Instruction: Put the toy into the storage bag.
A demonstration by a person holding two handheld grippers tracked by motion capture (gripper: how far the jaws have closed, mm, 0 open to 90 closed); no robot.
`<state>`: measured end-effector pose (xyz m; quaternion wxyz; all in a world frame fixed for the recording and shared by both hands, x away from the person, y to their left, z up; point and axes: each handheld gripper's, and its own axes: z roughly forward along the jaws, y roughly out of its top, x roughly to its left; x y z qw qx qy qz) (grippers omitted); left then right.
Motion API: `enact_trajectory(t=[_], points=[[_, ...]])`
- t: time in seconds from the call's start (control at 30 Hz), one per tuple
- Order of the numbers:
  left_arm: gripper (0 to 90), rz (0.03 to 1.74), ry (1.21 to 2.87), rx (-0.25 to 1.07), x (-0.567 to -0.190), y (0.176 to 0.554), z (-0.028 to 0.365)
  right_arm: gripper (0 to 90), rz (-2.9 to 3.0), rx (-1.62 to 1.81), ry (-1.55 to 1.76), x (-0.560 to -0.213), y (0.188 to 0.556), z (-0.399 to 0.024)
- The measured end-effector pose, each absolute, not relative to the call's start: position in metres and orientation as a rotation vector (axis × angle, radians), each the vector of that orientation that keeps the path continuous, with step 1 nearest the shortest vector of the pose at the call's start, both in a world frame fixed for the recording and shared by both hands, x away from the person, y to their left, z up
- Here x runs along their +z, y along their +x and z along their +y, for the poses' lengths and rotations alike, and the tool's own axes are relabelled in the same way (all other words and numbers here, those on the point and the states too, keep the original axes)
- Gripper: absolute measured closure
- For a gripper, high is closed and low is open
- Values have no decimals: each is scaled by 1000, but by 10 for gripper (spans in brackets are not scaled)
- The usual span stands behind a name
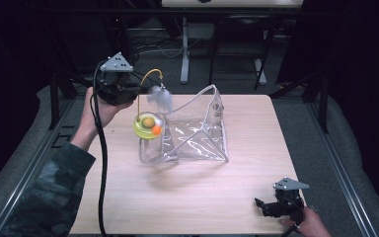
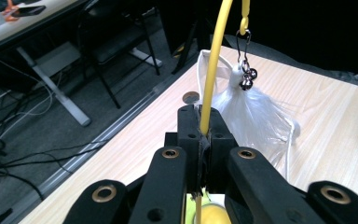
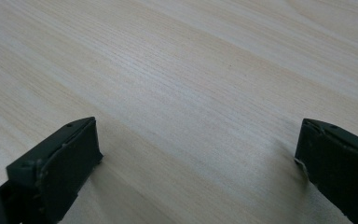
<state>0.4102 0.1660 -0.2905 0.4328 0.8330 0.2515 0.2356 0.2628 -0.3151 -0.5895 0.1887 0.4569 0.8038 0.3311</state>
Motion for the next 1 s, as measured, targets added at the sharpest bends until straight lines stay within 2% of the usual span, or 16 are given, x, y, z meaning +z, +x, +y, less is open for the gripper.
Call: enact_trajectory(t=[1.0], points=[[880,606,2098,459,-325,435,119,0,2263,930,1286,-589,263,-315]])
